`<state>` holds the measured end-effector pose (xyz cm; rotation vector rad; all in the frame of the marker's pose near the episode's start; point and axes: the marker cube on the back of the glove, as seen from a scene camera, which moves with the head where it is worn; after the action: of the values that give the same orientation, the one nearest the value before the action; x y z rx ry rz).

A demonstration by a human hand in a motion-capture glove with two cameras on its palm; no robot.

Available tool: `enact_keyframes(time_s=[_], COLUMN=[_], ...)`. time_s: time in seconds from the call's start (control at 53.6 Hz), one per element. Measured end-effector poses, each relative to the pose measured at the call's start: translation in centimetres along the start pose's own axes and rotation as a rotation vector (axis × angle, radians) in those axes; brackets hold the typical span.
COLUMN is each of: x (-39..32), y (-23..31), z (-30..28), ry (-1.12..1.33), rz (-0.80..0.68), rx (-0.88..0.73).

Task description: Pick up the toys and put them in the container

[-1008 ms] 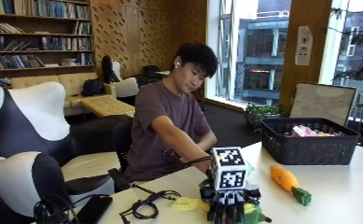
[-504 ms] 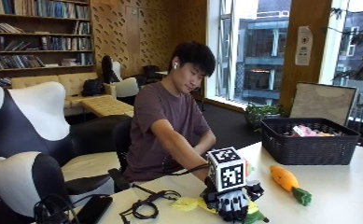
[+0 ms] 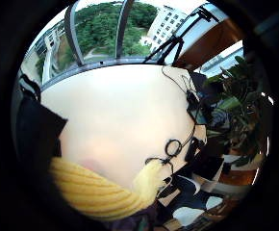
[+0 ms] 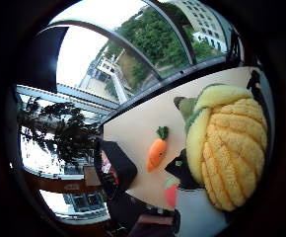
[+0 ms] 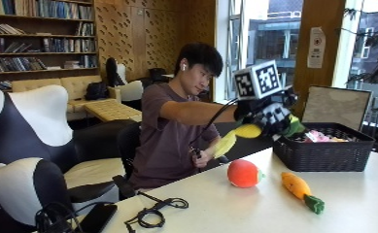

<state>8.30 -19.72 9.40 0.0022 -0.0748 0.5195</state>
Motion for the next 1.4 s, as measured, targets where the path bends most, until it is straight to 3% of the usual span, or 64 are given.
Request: enact_keyframes(time_s=[0.205, 0.261, 0.336, 0.429, 0.541, 0.709, 0.803, 0.859, 0.952, 1.12, 1.195, 1.325, 1.4], x=[-13.5, -18.0, -25.7, -32.1, -38.6, -42.6, -45.5, -46.1, -45.8, -41.9, -39.8, -33.8, -29.1], y=[3.4, 5.4, 9.4, 12.9, 16.9, 19.9, 22.7, 23.2, 23.8, 20.3, 18.5, 16.7, 14.7], z=[-7.0, -7.3, -6.8, -4.4, -1.3, 4.6, 7.3, 8.5, 8.7, 5.3, 3.8, -0.2, -1.6], ry=[-0.057, -0.059, -0.040, 0.029, 0.021, 0.314, 0.276, 0.333, 0.319, 0.299, 0.316, 0.180, 0.259], rz=[-0.267, -0.352, -0.574, -0.664, -0.651, -0.628, -0.636, -0.552, -0.612, -0.595, -0.489, -0.653, -0.597], rx=[0.063, 0.069, 0.067, 0.061, 0.019, 0.056, -0.140, -0.260, -0.456, -0.369, -0.331, -0.344, -0.307])
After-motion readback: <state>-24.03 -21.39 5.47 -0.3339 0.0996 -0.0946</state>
